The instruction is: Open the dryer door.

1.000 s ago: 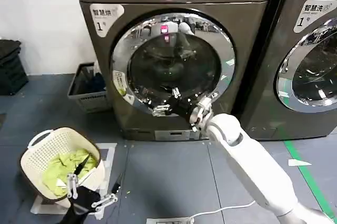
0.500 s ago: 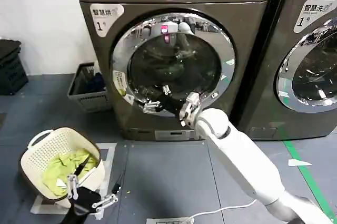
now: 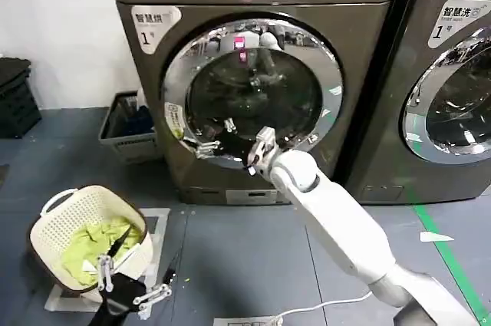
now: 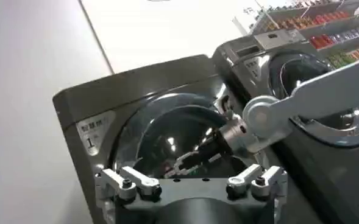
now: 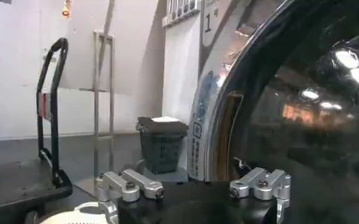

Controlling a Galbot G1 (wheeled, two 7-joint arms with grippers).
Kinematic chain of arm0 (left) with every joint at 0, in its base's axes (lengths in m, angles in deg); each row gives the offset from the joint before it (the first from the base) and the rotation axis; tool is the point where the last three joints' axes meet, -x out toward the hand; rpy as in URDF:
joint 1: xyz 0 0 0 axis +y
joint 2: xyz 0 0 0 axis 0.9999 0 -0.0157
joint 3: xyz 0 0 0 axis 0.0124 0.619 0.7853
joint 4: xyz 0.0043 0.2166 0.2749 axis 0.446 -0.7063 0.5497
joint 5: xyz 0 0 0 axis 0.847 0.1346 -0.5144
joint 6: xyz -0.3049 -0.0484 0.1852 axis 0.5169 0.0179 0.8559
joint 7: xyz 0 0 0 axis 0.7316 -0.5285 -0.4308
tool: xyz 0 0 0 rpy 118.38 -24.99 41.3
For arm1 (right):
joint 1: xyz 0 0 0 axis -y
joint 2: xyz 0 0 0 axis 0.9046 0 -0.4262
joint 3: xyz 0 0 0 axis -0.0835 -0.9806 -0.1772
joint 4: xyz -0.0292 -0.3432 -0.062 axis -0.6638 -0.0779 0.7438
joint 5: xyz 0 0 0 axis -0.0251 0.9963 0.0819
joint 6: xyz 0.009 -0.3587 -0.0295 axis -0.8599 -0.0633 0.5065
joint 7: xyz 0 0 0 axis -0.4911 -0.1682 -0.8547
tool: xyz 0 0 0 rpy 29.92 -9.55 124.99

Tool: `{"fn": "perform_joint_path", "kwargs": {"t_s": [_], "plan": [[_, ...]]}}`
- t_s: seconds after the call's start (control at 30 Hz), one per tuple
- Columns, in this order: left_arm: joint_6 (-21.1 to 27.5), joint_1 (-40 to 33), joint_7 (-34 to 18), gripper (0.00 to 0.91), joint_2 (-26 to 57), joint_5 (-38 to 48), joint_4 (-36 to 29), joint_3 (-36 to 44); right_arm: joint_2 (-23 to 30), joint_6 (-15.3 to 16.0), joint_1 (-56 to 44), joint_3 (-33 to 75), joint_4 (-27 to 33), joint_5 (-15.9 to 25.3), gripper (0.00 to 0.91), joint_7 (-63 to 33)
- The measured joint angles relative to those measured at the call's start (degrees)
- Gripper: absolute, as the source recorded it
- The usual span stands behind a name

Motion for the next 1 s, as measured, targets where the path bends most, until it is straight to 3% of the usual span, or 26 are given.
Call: {"fn": "perform_joint_path", "kwargs": {"t_s": [1.0], "plan": [[-0.33, 0.43, -0.09, 0.907, -0.28, -0.50, -0.06, 0.60, 3.53, -1.10, 3.81, -1.86, 7.60, 1.16, 0.907, 0.35]]}}
